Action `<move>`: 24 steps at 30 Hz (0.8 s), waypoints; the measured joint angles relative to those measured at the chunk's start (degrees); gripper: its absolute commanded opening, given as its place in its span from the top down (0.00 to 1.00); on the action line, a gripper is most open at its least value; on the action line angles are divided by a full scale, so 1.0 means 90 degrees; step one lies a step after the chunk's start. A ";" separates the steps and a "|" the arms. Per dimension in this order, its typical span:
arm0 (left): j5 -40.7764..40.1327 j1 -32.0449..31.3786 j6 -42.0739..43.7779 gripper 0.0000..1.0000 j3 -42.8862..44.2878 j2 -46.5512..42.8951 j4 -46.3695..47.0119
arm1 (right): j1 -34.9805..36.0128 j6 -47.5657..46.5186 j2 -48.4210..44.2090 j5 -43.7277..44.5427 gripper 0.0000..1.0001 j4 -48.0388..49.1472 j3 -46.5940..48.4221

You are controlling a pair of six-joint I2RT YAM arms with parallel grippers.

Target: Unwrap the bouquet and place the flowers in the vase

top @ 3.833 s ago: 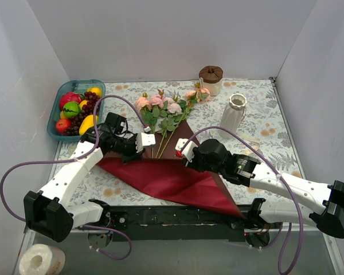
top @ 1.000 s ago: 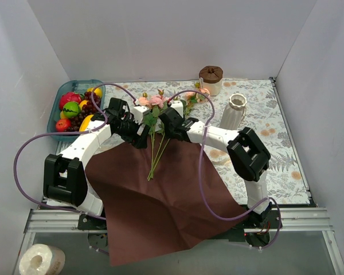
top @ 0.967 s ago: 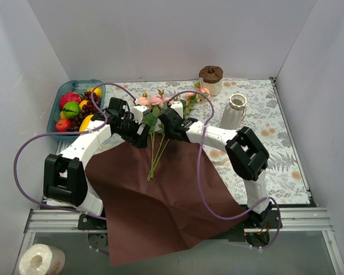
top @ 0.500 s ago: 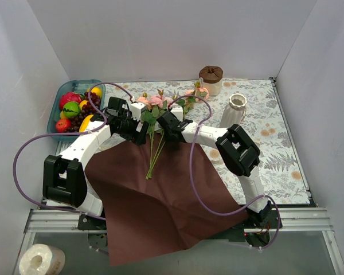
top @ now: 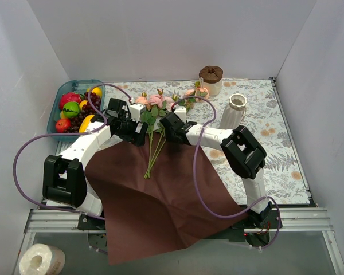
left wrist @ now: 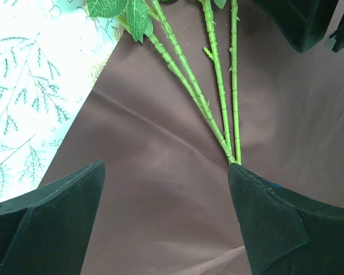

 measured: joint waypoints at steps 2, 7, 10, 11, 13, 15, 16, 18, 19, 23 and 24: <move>-0.0002 0.0000 0.0000 0.12 -0.0017 0.0000 -0.0017 | 0.0000 0.0015 -0.0070 0.0000 0.49 0.0066 -0.0017; -0.0002 0.0000 0.0007 0.12 -0.0029 -0.0022 -0.0012 | 0.0000 0.0097 -0.0095 -0.0002 0.49 0.0284 -0.0034; -0.0002 0.0000 0.0010 0.12 -0.0061 -0.0032 0.0027 | 0.0000 0.0117 -0.0197 -0.0022 0.48 0.0491 -0.0216; -0.0002 0.0000 0.0010 0.12 -0.0090 -0.0034 0.0032 | 0.0000 0.0114 -0.0284 -0.0044 0.47 0.0636 -0.0352; 0.0000 0.0000 0.0007 0.12 -0.0121 -0.0034 0.0027 | 0.0000 0.0102 -0.0384 -0.0095 0.46 0.0765 -0.0459; 0.0000 0.0000 0.0005 0.12 -0.0126 -0.0034 0.0032 | -0.0005 0.0087 -0.0393 -0.0151 0.45 0.0855 -0.0420; 0.0002 0.0000 0.0007 0.12 -0.0126 -0.0034 0.0036 | -0.0005 0.0078 -0.0389 -0.0192 0.45 0.0901 -0.0391; 0.0000 0.0000 0.0007 0.12 -0.0126 -0.0034 0.0029 | -0.0005 0.0068 -0.0386 -0.0253 0.45 0.0967 -0.0342; 0.0000 0.0000 0.0010 0.13 -0.0126 -0.0034 0.0034 | -0.0005 0.0068 -0.0384 -0.0299 0.45 0.1035 -0.0321; -0.0002 0.0000 0.0044 0.12 -0.0148 -0.0036 0.0039 | -0.0007 0.0080 -0.0206 -0.0342 0.46 0.1071 -0.0070; -0.0005 0.0000 0.0056 0.12 -0.0163 -0.0044 0.0041 | -0.0007 0.0092 -0.0121 -0.0328 0.46 0.1015 0.0034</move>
